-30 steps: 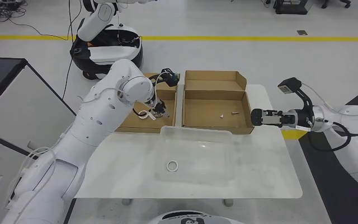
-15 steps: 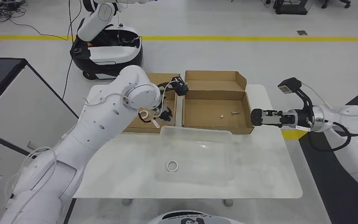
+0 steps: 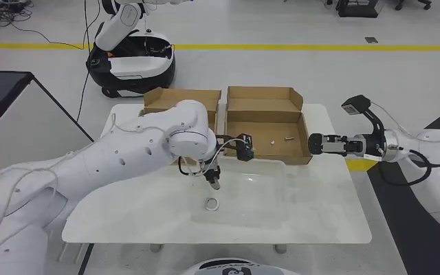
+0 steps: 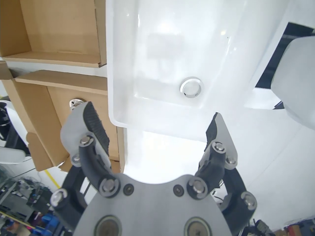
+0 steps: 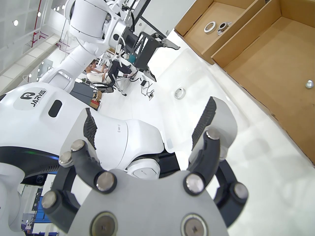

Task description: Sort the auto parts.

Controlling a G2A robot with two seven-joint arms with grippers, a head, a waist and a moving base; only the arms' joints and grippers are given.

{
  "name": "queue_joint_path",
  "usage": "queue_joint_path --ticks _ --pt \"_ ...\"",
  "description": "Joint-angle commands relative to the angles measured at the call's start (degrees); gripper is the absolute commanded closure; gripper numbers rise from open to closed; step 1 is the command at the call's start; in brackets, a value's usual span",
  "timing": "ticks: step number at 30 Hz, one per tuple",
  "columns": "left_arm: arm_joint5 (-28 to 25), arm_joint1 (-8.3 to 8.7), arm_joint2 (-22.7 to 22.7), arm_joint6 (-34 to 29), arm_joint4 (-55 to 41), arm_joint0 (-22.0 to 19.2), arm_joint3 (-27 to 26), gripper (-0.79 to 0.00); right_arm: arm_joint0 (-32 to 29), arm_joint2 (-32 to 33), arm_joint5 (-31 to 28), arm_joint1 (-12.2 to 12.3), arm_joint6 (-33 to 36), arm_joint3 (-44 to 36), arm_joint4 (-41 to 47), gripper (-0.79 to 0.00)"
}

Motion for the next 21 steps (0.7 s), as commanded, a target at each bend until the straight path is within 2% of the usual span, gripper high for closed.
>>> queue_joint_path --ticks 1,8,16,21 --pt "-0.64 0.53 0.57 0.67 -1.61 -0.66 -0.72 -0.785 0.0 0.0 0.0 0.0 0.0 0.0 0.0 -0.785" --pt "-0.86 1.54 0.57 0.89 -2.56 0.51 -4.08 -0.785 0.0 0.0 0.0 0.0 0.0 0.0 0.0 -0.785" --pt "-0.86 1.54 0.57 0.89 -2.56 0.51 -4.08 -0.785 0.0 0.0 0.0 0.0 0.0 0.0 0.0 -0.785" --pt "-0.95 0.62 0.57 1.0 0.65 4.13 -7.25 -0.785 0.0 0.0 0.0 0.0 0.0 0.0 0.0 -0.785"
